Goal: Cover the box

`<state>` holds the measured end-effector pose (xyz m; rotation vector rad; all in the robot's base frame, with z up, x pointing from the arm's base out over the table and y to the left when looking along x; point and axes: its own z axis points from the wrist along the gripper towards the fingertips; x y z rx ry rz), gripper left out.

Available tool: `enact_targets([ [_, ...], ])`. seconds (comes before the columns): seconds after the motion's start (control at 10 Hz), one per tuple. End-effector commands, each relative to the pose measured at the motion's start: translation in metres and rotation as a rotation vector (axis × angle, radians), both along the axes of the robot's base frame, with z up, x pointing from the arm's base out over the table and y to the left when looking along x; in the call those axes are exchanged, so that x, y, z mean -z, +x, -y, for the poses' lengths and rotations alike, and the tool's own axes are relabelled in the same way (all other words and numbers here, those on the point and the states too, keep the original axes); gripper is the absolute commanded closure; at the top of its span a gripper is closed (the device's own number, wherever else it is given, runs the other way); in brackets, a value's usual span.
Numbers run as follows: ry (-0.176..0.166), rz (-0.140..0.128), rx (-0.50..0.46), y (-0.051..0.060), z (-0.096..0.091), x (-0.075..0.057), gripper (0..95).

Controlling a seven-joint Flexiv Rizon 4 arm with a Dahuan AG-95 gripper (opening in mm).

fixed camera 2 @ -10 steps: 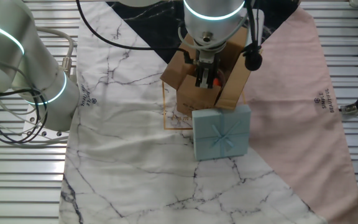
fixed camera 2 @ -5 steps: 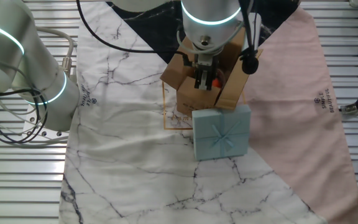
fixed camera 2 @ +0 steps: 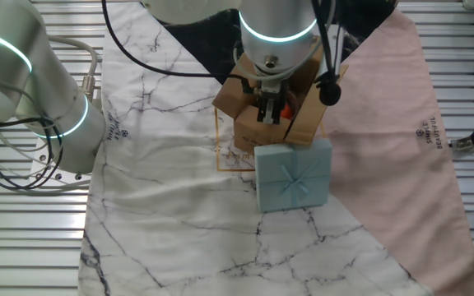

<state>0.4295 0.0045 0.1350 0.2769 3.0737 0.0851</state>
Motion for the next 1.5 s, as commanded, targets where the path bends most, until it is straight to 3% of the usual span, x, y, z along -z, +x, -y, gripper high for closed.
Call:
enact_targets([
  [0.1, 0.0, 0.0, -0.001, 0.0, 0.0, 0.001, 95.0],
  [1.5, -0.001, 0.01, -0.014, -0.003, 0.006, 0.015, 95.0],
])
